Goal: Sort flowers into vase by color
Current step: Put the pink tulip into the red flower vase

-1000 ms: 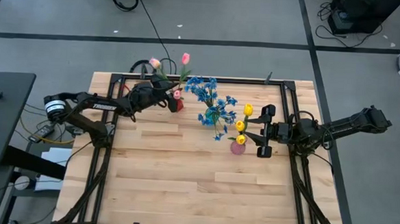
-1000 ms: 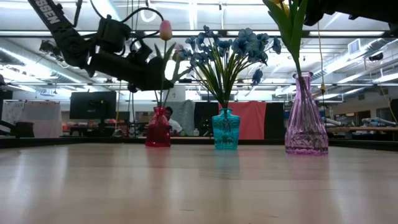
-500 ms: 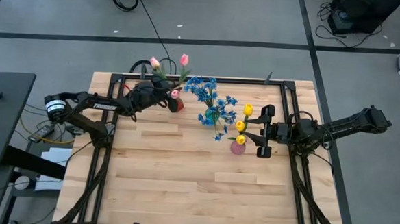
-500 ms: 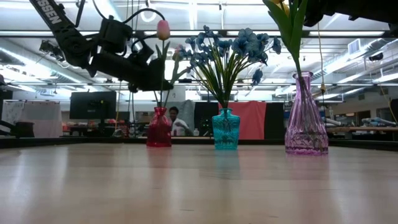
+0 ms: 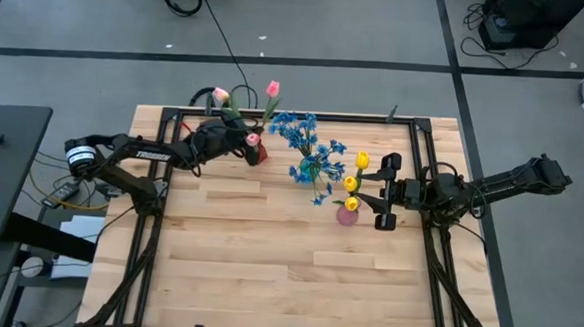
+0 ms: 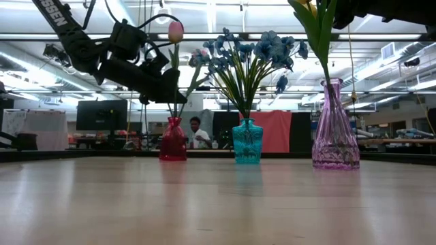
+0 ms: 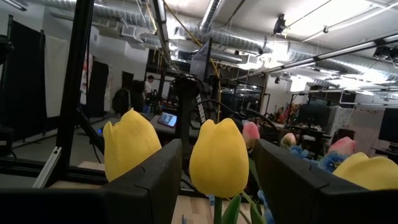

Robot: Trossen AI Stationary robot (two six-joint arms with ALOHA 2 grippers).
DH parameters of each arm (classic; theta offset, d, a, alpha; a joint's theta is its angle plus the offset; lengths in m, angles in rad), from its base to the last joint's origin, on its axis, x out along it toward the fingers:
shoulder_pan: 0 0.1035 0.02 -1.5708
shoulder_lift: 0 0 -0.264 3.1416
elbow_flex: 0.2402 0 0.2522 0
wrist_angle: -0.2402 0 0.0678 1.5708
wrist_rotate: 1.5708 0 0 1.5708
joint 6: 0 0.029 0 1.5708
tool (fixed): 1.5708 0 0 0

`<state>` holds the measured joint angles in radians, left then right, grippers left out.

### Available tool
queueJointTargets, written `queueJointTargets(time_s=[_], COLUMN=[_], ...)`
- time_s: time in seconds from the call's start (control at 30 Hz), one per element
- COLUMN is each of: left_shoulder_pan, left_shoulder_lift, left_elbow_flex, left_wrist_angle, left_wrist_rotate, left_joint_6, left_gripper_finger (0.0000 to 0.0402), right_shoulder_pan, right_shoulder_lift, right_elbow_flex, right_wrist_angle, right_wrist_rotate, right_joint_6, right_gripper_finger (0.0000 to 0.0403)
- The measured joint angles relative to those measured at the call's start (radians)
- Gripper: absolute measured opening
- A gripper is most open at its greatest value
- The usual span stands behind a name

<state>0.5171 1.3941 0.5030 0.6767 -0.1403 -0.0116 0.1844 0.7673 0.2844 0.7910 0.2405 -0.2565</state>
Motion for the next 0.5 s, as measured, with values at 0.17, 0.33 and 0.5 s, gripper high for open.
queueJointTargets(time_s=[0.17, 0.33, 0.5], left_shoulder_pan=[-0.002, -0.003, -0.003], left_shoulder_lift=[0.0, -0.002, -0.017], left_elbow_flex=[0.0, -0.001, -0.002], left_wrist_angle=[-0.015, 0.009, -0.017], left_wrist_rotate=[0.019, 0.021, 0.021], left_joint_6=[0.0, 0.001, 0.002], left_gripper_finger=[0.0044, 0.0068, 0.0098], right_shoulder_pan=[0.0, 0.0, 0.0], right_shoulder_lift=[0.0, 0.0, 0.0], right_elbow_flex=[0.0, 0.0, 0.0], right_wrist_angle=[0.0, -0.001, -0.008], right_wrist_rotate=[0.0, 0.0, 0.0], right_joint_6=[0.0, 0.0, 0.0], right_gripper_finger=[0.0211, 0.0211, 0.0211])
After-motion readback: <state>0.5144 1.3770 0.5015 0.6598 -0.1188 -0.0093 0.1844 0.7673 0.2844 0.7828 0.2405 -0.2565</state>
